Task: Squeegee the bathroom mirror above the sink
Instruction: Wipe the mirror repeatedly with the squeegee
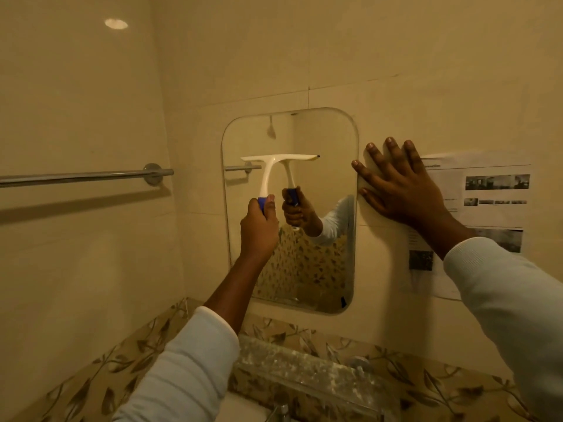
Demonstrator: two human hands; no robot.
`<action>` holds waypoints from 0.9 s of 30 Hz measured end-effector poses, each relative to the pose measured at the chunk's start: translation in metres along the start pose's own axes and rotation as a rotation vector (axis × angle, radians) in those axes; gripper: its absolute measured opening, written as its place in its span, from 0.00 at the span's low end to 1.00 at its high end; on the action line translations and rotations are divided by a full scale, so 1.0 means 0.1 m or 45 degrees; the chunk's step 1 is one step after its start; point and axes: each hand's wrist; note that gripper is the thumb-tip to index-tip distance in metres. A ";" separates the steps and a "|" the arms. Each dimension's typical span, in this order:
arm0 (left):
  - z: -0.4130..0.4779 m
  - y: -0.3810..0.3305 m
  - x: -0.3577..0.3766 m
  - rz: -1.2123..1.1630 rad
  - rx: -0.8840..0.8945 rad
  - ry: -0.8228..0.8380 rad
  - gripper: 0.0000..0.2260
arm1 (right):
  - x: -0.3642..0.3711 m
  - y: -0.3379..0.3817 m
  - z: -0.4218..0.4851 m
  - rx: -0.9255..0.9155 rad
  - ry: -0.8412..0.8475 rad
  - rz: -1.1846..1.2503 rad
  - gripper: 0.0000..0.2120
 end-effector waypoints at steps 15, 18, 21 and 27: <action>-0.89 1.33 -0.03 0.162 -0.158 0.107 0.14 | 0.01 -0.01 0.00 -0.005 0.017 -0.001 0.34; -1.00 1.50 -0.03 0.190 -0.186 0.110 0.14 | 0.02 -0.01 0.00 -0.004 0.013 0.000 0.34; -1.12 1.65 -0.03 0.184 -0.216 0.136 0.12 | 0.01 -0.01 0.00 -0.006 0.021 0.007 0.34; -1.40 1.92 -0.02 0.177 -0.270 0.169 0.13 | 0.02 -0.01 -0.01 -0.003 0.031 -0.004 0.34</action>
Point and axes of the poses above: each hand's wrist, its own z-axis towards the middle knuckle, its own x-axis out of the palm, y = z × x, and after that the axes turned 9 degrees about -x, right-handed
